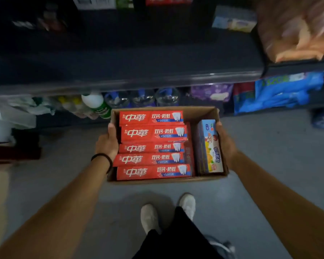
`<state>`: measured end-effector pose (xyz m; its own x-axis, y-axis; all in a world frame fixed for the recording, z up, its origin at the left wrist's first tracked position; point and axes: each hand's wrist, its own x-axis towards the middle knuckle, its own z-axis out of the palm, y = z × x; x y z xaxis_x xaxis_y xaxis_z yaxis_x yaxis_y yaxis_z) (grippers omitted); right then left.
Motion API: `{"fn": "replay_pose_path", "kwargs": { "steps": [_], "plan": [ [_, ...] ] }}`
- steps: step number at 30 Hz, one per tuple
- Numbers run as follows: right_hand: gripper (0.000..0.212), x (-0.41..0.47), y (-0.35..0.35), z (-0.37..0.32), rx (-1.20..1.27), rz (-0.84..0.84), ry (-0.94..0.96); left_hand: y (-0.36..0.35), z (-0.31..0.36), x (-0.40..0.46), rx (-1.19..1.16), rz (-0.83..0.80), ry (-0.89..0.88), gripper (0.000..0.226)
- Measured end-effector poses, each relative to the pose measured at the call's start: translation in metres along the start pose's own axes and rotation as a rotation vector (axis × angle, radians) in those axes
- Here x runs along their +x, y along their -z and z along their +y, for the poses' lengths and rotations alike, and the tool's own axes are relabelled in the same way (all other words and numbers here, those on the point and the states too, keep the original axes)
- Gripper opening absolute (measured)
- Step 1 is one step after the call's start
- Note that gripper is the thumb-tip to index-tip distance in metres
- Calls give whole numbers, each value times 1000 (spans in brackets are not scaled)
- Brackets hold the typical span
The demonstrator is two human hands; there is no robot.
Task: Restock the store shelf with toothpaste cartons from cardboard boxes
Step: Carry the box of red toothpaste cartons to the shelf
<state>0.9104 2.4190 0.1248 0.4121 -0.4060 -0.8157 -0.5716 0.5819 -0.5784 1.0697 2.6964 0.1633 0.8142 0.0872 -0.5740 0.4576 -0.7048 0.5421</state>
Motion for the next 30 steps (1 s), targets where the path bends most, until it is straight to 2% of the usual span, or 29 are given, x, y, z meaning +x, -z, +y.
{"fn": "replay_pose_path", "kwargs": {
  "steps": [5, 12, 16, 23, 30],
  "plan": [
    [55, 89, -12, 68, -64, 54, 27, -66, -67, 78, -9, -15, -16, 67],
    [58, 224, -7, 153, -174, 97, 44, -177, -146, 177, -45, -3, -75, 50],
    [59, 284, 1, 190, -192, 102, 43, -230, -186, 219, 2, -9, -84, 51],
    [57, 361, 9, 207, -216, 63, 87, -286, -207, 260, 9, 37, -117, 51],
    [59, 395, 7, 215, -214, 3, 95, -304, -218, 278, -31, 76, -87, 49]
  ]
}}
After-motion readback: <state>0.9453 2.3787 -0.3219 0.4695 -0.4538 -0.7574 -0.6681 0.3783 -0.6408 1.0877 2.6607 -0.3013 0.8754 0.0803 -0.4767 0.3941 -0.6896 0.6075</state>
